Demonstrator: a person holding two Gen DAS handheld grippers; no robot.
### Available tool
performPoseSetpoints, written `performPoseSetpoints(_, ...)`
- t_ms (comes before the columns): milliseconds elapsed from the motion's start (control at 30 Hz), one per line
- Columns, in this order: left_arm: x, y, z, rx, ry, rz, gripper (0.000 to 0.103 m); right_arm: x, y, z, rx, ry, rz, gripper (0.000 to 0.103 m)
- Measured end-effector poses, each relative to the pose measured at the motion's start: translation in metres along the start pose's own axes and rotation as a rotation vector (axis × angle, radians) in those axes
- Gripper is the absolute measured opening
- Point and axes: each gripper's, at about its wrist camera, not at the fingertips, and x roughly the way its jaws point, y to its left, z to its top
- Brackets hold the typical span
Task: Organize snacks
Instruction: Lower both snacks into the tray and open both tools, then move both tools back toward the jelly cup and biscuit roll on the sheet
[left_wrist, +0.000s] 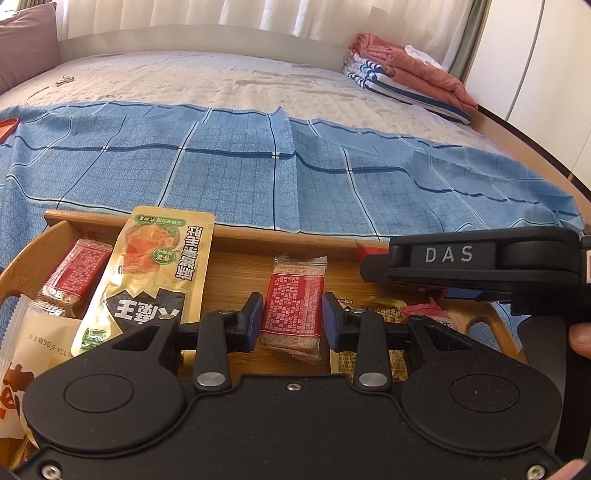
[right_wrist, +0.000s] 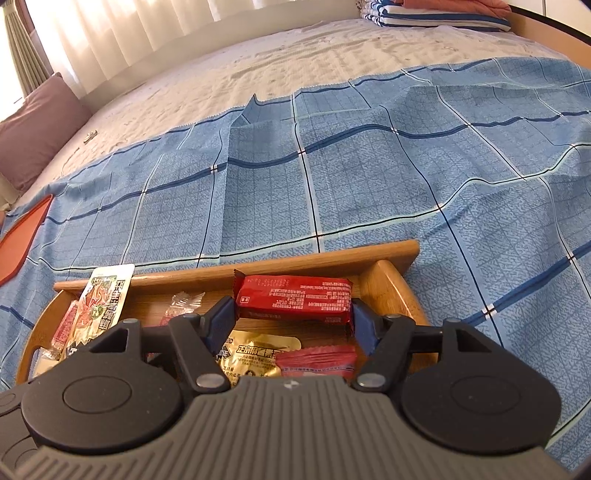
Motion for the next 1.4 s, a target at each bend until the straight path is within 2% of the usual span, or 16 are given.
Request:
performPoseSetpoints(167, 0.002, -0.003, 0.000, -0.004, -0.005, -0.008, 0.033, -0.005, -0.007, 0.002, 0.036, -0.017, 0.033, 0.083)
performPoseSetpoints(233, 0.001, -0.004, -0.001, -0.002, -0.008, -0.005, 0.036, -0.008, -0.009, 0.003, 0.039, -0.023, 0.032, 0.083)
performPoseSetpoints(300, -0.001, -0.006, -0.002, 0.001, -0.013, -0.003, 0.056, -0.011, -0.011, 0.003, 0.045, -0.025, 0.034, 0.083)
performPoseSetpoints(367, -0.006, -0.006, -0.003, 0.005, -0.022, 0.008, 0.066, -0.016, -0.012, 0.002, 0.049, -0.031, 0.040, 0.084)
performPoseSetpoints(500, -0.021, -0.006, -0.004, 0.026, -0.037, 0.002, 0.080, -0.027, -0.012, -0.002, 0.039, -0.039, 0.047, 0.084)
performPoseSetpoints(733, -0.063, -0.006, -0.013, 0.086, -0.039, -0.011, 0.087, -0.060, -0.008, -0.015, 0.006, -0.079, 0.042, 0.089)
performPoseSetpoints(967, -0.115, -0.002, -0.039, 0.132, -0.034, -0.041, 0.088, -0.099, -0.001, -0.040, -0.028, -0.107, 0.054, 0.090)
performPoseSetpoints(1267, -0.179, 0.000, -0.086, 0.209, -0.060, -0.051, 0.090, -0.152, 0.016, -0.092, -0.117, -0.144, 0.074, 0.093)
performPoseSetpoints(1400, -0.203, 0.009, -0.106, 0.175, -0.054, -0.065, 0.091, -0.174, 0.019, -0.120, -0.129, -0.168, 0.082, 0.093)
